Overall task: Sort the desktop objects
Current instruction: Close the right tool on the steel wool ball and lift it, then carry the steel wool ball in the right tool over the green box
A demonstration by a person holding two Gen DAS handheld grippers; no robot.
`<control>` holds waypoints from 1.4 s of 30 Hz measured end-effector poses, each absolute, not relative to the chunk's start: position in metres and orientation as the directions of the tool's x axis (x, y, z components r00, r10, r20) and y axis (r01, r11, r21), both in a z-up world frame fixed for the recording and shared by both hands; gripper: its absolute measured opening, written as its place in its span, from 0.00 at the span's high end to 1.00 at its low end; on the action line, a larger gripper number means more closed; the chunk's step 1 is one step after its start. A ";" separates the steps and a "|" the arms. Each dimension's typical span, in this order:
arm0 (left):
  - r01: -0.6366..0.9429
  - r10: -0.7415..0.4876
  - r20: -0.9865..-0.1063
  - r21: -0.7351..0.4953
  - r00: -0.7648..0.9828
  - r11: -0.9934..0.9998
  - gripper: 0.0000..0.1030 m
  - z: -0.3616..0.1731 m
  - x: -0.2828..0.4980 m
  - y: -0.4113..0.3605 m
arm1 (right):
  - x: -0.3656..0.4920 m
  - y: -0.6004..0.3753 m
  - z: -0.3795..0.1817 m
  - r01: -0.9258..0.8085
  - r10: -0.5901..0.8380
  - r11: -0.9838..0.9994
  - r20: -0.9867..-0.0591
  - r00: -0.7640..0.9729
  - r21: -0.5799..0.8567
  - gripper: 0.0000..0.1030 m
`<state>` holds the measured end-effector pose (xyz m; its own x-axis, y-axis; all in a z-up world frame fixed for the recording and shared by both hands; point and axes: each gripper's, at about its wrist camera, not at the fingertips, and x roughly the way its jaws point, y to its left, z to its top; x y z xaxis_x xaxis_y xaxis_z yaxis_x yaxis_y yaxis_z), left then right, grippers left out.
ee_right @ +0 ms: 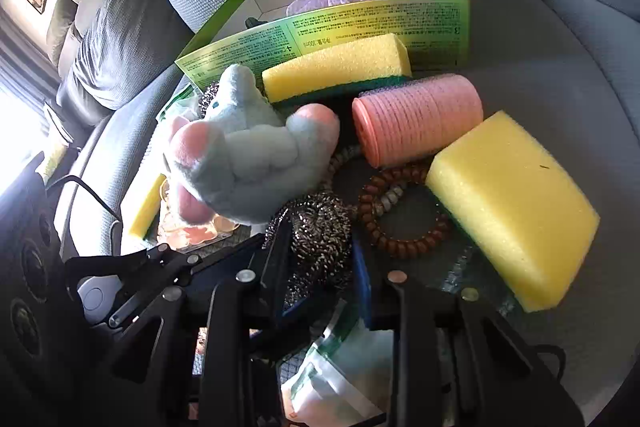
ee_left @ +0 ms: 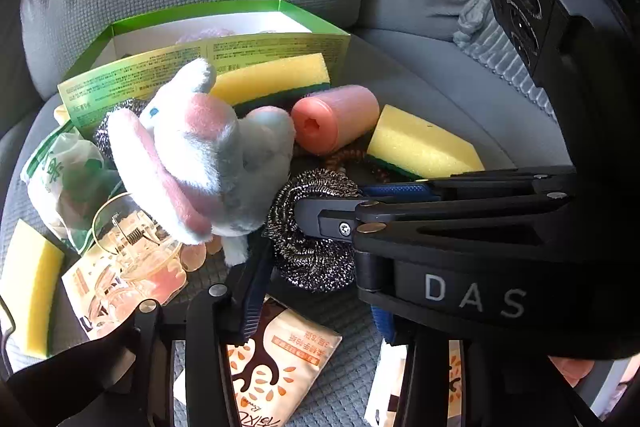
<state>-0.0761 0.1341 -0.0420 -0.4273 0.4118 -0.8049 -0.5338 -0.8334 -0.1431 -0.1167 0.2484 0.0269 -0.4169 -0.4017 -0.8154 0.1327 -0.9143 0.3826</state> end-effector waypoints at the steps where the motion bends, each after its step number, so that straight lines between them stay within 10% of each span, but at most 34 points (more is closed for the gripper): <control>1: -0.535 0.410 -0.803 -0.137 -0.432 -0.834 0.58 -0.041 -0.075 0.134 | -0.116 0.248 0.028 0.131 -0.398 -0.916 -0.815 -0.421 0.380 0.74; 42: -0.561 0.452 -0.672 -0.066 -0.586 -0.825 0.62 0.064 -0.075 0.134 | -0.105 0.250 0.135 0.201 -0.362 -0.931 -0.698 -0.618 0.304 0.75</control>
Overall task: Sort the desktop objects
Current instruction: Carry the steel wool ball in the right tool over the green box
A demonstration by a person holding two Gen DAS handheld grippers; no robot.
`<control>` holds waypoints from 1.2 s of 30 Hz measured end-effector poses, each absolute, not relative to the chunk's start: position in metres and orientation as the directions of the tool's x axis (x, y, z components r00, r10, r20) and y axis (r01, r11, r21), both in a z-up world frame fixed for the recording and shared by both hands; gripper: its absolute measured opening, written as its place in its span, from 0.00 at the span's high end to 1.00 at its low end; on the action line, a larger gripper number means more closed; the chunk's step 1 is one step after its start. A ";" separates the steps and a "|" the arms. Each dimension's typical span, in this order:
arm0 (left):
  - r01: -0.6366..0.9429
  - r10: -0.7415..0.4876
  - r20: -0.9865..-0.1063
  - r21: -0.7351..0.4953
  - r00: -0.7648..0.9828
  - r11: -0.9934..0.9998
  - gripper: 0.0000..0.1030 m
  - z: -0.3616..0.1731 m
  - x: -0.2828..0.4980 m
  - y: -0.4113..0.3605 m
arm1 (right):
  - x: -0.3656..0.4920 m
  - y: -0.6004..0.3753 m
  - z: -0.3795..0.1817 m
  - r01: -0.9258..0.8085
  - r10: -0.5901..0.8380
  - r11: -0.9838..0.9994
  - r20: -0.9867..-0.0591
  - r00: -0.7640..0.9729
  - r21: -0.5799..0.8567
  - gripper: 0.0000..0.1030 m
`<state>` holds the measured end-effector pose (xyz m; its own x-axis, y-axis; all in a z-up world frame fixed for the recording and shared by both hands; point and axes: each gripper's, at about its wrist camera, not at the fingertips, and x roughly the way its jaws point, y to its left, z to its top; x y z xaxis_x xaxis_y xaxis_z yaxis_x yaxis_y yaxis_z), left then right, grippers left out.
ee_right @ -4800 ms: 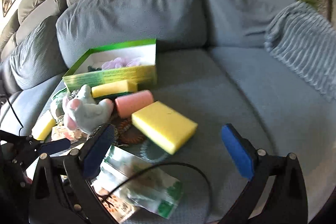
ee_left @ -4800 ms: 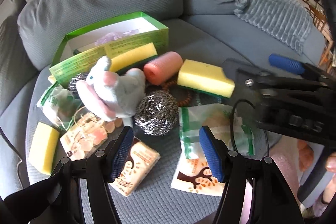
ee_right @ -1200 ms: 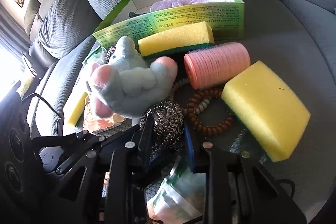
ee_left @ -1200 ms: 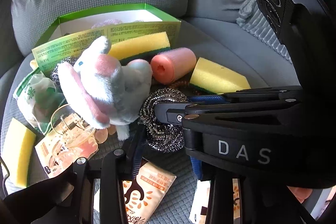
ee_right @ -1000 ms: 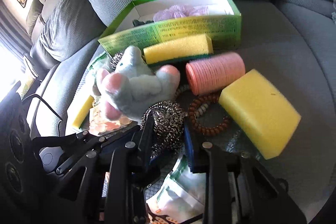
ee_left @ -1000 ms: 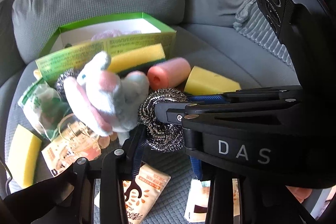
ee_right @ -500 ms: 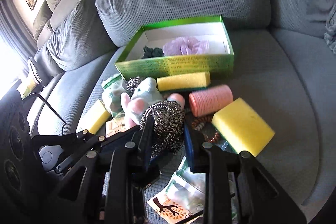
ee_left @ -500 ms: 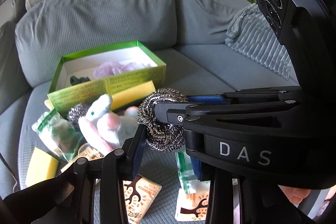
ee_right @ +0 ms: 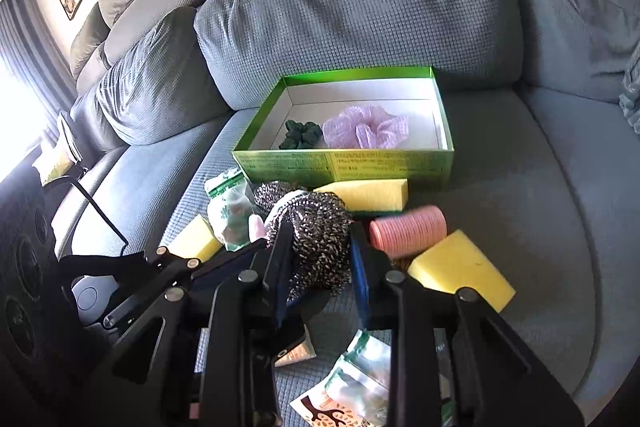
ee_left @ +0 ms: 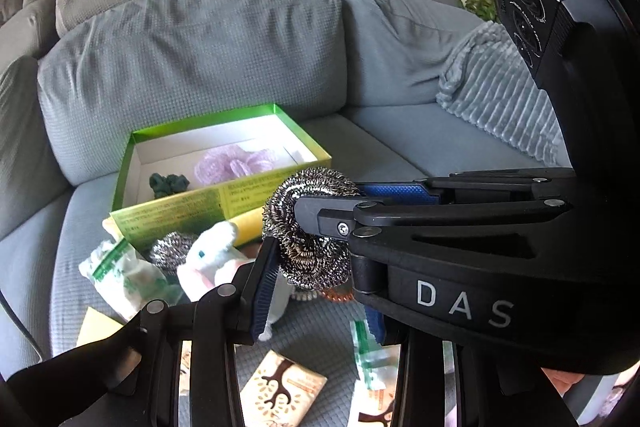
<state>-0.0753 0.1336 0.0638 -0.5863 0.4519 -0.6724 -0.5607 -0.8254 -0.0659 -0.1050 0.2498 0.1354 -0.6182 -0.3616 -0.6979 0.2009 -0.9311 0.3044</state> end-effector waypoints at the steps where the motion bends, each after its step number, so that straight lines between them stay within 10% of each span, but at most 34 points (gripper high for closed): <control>1: -0.559 0.451 -0.671 -0.066 -0.588 -0.827 0.62 0.065 -0.077 0.133 | -0.107 0.249 0.137 0.203 -0.362 -0.931 -0.697 -0.618 0.304 0.75; 36: -0.488 0.414 -0.680 -0.095 -0.605 -0.868 0.62 0.062 -0.203 0.111 | -0.236 0.221 0.139 0.245 -0.390 -0.921 -0.687 -0.613 0.304 0.75</control>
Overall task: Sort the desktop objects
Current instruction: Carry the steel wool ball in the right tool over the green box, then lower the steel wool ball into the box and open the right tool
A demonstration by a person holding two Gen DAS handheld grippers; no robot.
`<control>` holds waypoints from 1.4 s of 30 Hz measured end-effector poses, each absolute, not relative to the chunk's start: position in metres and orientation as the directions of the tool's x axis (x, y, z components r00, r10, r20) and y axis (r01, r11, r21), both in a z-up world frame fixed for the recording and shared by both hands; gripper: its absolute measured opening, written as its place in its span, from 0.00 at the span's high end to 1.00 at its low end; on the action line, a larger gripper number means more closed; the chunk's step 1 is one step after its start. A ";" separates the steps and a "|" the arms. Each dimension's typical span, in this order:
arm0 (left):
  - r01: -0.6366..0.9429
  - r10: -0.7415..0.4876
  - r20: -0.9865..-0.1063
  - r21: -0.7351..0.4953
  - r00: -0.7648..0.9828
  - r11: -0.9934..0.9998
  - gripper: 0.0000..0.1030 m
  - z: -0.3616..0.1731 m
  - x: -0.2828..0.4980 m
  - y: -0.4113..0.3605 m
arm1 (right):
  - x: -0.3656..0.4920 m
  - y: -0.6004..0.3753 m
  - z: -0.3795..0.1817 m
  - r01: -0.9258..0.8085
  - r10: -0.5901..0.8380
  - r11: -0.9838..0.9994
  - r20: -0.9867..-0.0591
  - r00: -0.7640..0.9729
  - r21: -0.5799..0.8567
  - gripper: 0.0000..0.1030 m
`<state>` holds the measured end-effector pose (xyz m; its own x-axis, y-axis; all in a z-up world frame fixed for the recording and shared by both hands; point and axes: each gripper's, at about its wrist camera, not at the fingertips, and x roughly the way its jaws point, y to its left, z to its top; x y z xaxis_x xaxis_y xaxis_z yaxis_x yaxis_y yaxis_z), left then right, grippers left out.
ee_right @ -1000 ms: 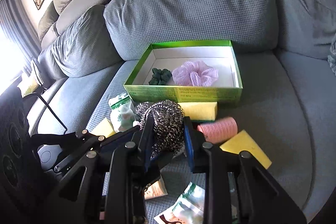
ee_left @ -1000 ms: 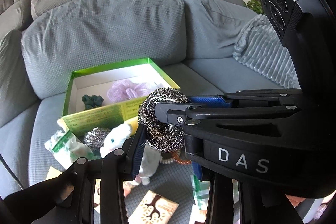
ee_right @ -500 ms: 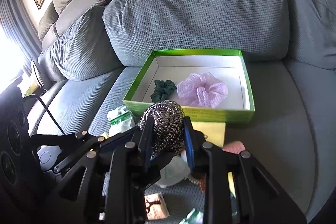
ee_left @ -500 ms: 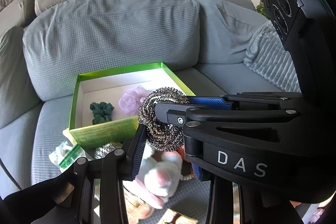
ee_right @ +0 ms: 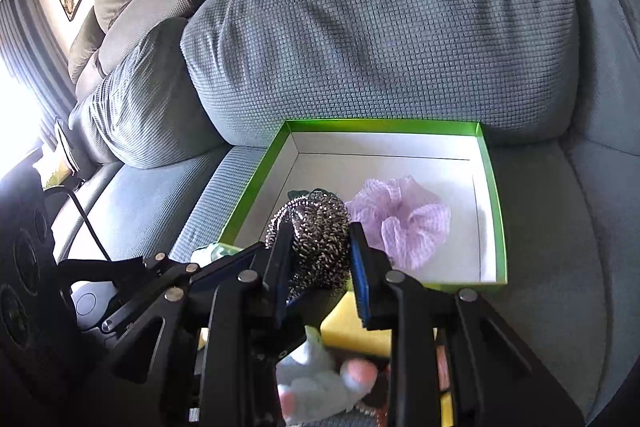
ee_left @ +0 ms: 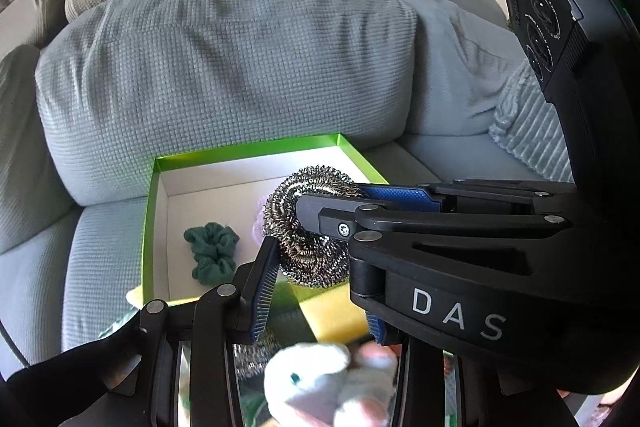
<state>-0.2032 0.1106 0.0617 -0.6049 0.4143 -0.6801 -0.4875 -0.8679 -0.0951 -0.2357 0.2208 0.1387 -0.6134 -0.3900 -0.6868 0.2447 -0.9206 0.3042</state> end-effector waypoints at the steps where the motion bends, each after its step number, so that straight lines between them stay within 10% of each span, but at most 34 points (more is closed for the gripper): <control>1: -0.486 0.416 -0.683 -0.103 -0.600 -0.868 0.62 0.060 -0.208 0.111 | -0.239 0.221 0.137 0.243 -0.388 -0.921 -0.689 -0.612 0.303 0.75; 23: -0.432 0.381 -0.770 -0.153 -0.511 -0.889 0.62 0.011 -0.285 0.112 | -0.314 0.220 0.082 0.178 -0.388 -0.920 -0.739 -0.551 0.350 0.71; 33: -0.381 0.306 -0.811 -0.112 -0.499 -0.918 0.57 0.001 -0.297 0.114 | -0.322 0.225 0.079 0.122 -0.315 -0.945 -0.750 -0.581 0.302 0.45; 36: -0.358 0.274 -0.815 -0.088 -0.510 -0.930 0.42 0.003 -0.297 0.113 | -0.322 0.227 0.087 0.111 -0.296 -0.951 -0.742 -0.601 0.289 0.32; 42: -0.347 0.259 -0.797 -0.067 -0.545 -0.936 0.42 0.015 -0.293 0.110 | -0.316 0.231 0.097 0.091 -0.283 -0.952 -0.730 -0.623 0.291 0.31</control>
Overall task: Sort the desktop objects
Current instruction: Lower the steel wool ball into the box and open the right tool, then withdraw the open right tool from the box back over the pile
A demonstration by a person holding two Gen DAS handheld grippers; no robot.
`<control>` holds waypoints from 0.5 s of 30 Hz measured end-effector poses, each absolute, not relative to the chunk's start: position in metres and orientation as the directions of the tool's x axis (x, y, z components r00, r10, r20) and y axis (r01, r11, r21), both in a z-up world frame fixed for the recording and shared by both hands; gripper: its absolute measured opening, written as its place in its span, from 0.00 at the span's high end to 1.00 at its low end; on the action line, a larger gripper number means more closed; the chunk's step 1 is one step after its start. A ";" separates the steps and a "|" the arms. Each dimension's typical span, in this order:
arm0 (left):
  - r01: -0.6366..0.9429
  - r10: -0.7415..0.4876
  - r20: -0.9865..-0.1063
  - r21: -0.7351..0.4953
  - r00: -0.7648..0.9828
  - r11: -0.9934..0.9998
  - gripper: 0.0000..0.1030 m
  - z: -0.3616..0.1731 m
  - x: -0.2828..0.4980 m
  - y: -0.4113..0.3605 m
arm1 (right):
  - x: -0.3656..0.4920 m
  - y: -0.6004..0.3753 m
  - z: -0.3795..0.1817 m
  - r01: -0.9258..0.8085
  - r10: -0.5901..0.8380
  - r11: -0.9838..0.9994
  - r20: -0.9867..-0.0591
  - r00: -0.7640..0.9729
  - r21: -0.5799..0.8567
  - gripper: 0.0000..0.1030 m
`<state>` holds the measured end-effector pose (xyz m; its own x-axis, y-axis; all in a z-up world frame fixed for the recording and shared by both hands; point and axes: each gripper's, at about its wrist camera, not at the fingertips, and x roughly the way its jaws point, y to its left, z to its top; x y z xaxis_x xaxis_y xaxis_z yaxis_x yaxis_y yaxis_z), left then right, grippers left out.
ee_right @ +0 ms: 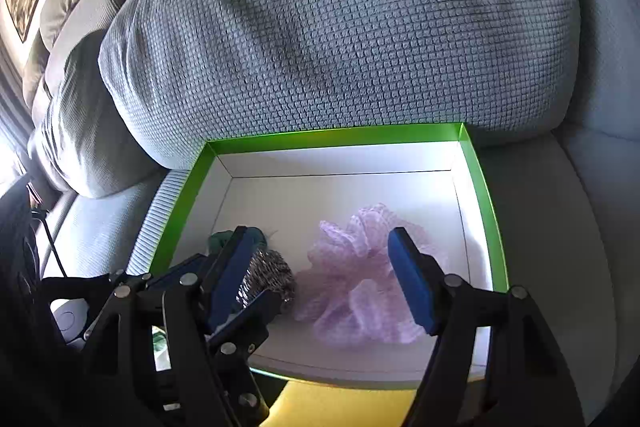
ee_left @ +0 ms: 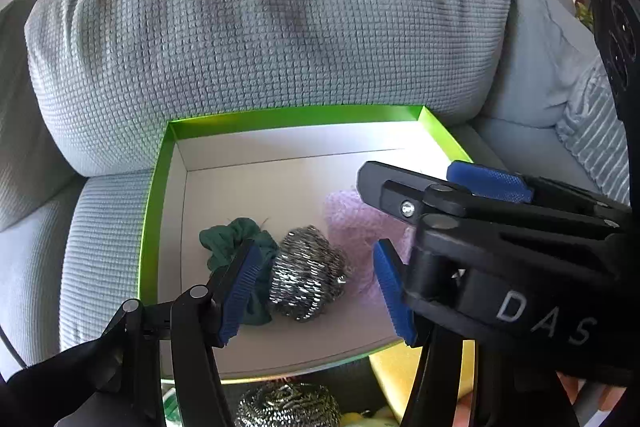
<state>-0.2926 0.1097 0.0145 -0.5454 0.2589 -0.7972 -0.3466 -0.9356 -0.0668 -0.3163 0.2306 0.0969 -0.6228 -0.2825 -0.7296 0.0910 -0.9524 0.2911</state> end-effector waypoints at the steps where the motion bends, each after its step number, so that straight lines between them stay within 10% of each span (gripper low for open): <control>1: -0.344 0.260 -0.794 -0.068 -0.549 -0.937 0.42 0.016 -0.294 0.111 | -0.315 0.232 0.098 0.082 -0.282 -0.951 -0.724 -0.630 0.299 0.31; 15: -0.355 0.243 -0.756 -0.015 -0.608 -0.935 0.42 0.054 -0.244 0.094 | -0.260 0.244 0.147 0.114 -0.333 -0.929 -0.662 -0.671 0.352 0.32</control>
